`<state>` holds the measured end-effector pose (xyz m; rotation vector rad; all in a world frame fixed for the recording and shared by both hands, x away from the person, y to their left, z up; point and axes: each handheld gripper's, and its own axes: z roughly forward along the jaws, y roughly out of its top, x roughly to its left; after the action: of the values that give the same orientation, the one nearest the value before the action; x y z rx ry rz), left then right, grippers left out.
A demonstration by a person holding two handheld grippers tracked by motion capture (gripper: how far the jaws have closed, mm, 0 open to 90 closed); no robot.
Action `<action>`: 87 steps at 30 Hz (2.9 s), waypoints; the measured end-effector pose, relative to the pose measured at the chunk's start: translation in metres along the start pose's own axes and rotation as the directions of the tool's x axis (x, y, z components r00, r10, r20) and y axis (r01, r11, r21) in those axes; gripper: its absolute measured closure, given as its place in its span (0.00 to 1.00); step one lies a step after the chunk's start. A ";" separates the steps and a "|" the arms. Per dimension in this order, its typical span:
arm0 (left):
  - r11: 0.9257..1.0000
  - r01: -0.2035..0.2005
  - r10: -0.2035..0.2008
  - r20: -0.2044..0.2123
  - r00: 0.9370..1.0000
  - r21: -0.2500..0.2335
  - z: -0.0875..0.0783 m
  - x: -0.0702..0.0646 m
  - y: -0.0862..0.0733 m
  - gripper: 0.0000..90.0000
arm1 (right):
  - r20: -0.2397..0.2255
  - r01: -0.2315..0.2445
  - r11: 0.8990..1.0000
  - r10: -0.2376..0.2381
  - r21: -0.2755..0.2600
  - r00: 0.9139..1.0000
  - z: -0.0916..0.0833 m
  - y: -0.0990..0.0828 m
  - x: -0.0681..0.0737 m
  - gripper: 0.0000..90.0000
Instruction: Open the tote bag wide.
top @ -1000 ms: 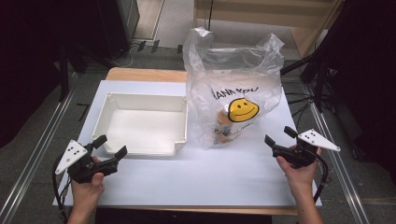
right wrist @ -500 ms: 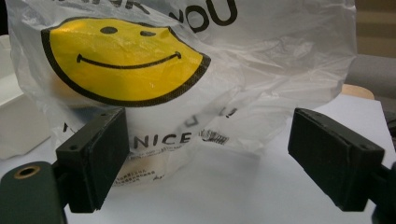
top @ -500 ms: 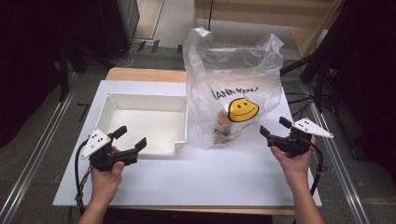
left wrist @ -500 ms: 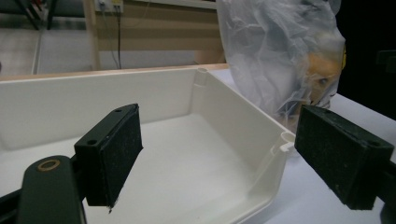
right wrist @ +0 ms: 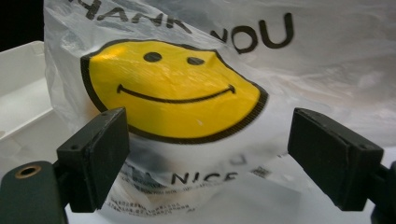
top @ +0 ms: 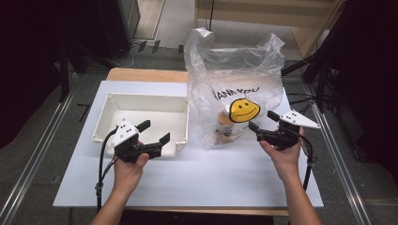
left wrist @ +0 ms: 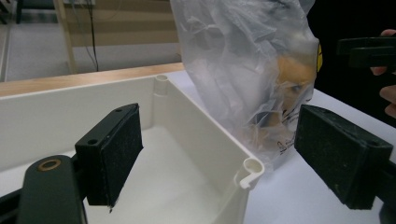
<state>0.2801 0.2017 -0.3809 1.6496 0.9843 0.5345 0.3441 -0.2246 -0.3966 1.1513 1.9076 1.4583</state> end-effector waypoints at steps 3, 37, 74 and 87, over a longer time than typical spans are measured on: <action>1.000 -0.014 0.014 -0.005 1.000 0.018 0.007 -0.005 0.003 0.18 | 0.013 0.019 1.000 -0.019 0.000 1.000 0.007 0.003 0.004 0.15; 0.999 -0.030 0.026 0.088 0.996 0.041 0.054 -0.044 0.025 0.26 | -0.208 0.174 0.974 -0.142 0.145 0.968 0.039 -0.032 0.040 1.00; 0.991 0.033 -0.032 -0.007 0.999 0.132 0.103 -0.051 0.037 1.00 | 0.126 0.071 0.991 -0.056 -0.113 0.990 -0.031 -0.002 0.015 0.39; 0.986 0.024 -0.025 0.003 1.000 0.166 0.102 -0.050 0.018 1.00 | 0.238 -0.032 0.976 0.084 -0.215 0.968 -0.044 0.024 -0.007 0.17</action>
<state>0.3359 0.1014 -0.3883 1.7830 1.0672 0.4412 0.3217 -0.2527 -0.3612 1.2329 1.5264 1.4335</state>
